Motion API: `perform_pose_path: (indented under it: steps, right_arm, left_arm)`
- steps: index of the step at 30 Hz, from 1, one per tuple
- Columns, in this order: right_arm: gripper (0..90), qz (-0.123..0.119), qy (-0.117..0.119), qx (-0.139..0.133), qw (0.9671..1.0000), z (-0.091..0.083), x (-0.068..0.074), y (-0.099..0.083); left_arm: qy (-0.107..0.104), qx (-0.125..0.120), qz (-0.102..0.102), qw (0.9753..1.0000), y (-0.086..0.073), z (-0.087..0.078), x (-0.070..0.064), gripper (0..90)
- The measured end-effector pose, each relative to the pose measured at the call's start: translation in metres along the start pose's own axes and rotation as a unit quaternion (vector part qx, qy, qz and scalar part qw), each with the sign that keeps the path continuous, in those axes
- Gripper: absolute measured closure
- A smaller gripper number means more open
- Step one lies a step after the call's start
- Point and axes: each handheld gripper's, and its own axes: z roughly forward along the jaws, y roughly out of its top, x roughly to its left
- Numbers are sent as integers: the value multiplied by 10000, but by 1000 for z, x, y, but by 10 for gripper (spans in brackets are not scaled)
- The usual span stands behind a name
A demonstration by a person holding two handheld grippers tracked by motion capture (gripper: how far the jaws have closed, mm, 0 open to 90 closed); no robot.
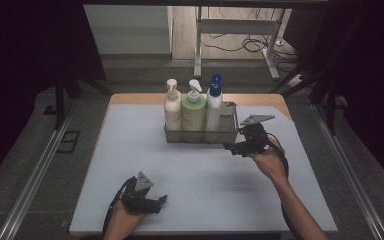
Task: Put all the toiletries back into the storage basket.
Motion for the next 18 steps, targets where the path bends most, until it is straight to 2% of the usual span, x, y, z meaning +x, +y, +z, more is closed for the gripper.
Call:
perform_pose_path:
  steps: [10,18]
  right_arm:
    - [91,-128,46,71,9999,-14,3,-13]
    - [2,-289,32,100,9995,-29,5,-25]
  left_arm:
    - [0,0,2,10000,0,0,0,123]
    - [1,-2,1,10000,0,0,0,123]
